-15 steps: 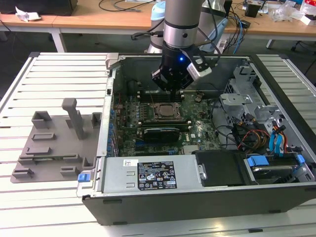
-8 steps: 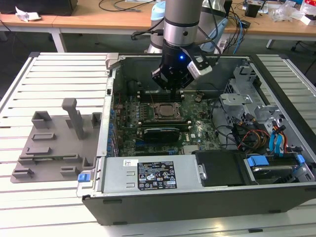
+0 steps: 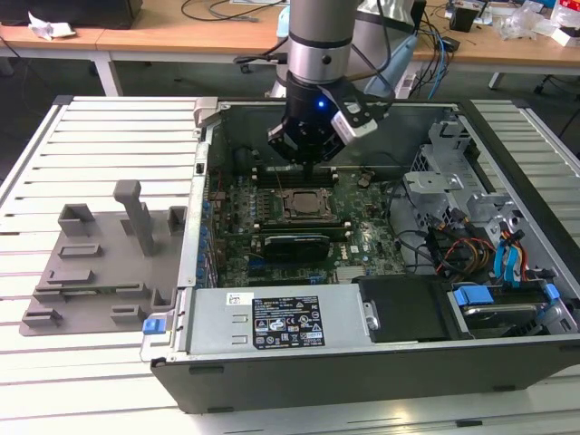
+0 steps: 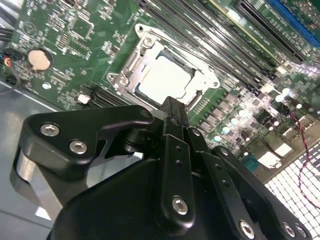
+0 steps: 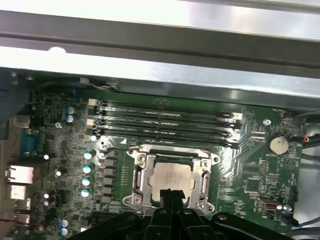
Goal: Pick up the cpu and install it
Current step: 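Install the first cpu locking lever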
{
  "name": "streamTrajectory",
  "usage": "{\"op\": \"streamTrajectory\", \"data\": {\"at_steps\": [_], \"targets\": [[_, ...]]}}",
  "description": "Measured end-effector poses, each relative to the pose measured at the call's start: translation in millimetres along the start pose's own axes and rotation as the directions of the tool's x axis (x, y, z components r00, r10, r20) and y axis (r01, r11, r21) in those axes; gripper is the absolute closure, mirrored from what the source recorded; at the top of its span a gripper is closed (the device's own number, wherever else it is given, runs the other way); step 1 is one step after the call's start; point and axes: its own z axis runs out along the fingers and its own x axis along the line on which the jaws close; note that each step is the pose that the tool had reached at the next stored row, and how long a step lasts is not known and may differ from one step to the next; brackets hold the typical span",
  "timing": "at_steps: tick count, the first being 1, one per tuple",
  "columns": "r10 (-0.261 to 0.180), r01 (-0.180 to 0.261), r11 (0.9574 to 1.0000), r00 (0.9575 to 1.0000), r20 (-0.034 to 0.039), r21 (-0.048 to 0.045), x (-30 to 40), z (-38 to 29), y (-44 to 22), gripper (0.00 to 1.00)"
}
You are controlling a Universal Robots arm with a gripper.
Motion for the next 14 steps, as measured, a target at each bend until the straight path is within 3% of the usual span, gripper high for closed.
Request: {"op": "streamTrajectory", "data": {"at_steps": [14], "targets": [[0.0,0.0,1.0,1.0,0.0,0.0,26.9,-0.2,2.5,0.89]]}}
